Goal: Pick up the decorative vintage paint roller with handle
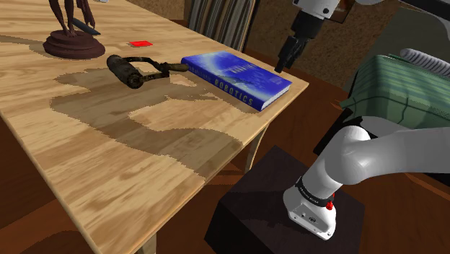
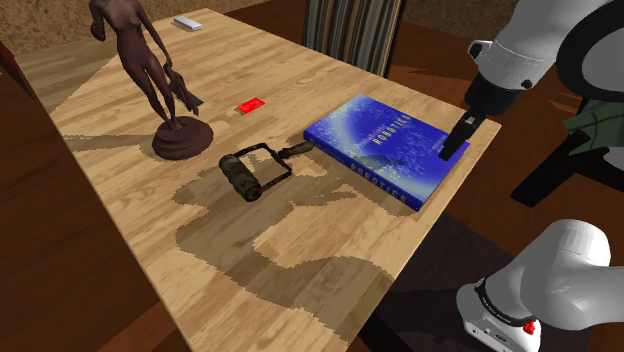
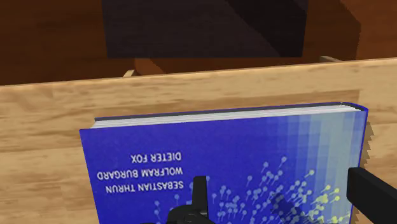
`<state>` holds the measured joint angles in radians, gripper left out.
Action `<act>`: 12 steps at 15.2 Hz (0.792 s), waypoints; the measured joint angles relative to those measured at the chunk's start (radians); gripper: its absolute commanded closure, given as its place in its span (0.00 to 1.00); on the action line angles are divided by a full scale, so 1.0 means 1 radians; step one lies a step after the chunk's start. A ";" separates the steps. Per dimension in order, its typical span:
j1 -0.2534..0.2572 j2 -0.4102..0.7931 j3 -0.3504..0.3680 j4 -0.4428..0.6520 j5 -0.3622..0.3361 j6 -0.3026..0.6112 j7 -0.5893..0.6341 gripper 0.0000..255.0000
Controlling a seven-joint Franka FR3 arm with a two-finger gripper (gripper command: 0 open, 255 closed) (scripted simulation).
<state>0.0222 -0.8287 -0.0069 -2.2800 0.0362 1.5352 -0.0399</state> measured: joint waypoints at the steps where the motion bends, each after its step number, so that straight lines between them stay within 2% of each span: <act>1: 0.000 0.000 0.000 0.000 0.000 0.000 0.000 0.00; 5: 0.007 0.086 0.052 0.038 0.039 0.036 0.072 0.00; 12: 0.013 0.325 0.153 0.176 0.093 0.117 0.227 0.00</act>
<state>0.0356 -0.5037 0.1463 -2.1040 0.1293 1.6525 0.1867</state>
